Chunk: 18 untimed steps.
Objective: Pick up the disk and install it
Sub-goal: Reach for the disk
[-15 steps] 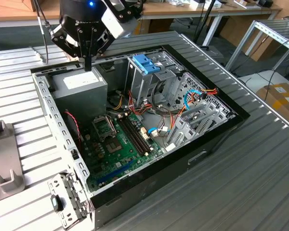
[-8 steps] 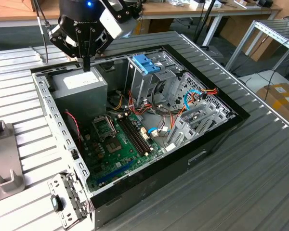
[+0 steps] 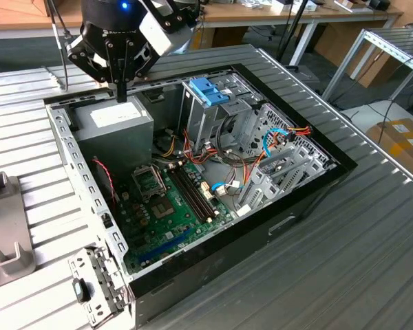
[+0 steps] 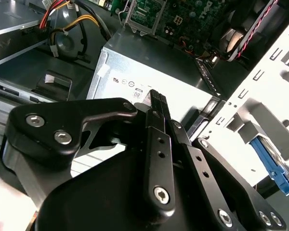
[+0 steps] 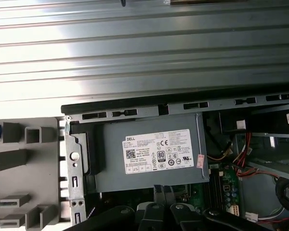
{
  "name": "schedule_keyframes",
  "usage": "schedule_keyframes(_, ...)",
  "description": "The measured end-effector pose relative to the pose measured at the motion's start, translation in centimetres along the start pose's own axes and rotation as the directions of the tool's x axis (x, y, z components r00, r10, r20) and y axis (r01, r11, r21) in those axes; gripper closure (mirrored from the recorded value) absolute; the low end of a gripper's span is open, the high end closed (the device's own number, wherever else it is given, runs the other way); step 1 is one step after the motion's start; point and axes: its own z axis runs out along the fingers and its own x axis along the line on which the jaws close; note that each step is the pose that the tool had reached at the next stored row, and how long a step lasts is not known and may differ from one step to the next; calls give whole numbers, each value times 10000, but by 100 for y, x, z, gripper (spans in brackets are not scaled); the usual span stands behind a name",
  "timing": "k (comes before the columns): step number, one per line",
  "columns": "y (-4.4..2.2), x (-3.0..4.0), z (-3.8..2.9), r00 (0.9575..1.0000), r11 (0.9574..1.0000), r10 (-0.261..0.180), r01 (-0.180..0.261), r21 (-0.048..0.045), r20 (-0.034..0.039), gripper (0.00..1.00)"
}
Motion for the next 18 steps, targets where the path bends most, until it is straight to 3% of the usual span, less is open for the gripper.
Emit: schedule_keyframes(18, -5, 64, -2, 10000, 10000, 0, 0, 0, 0, 90)
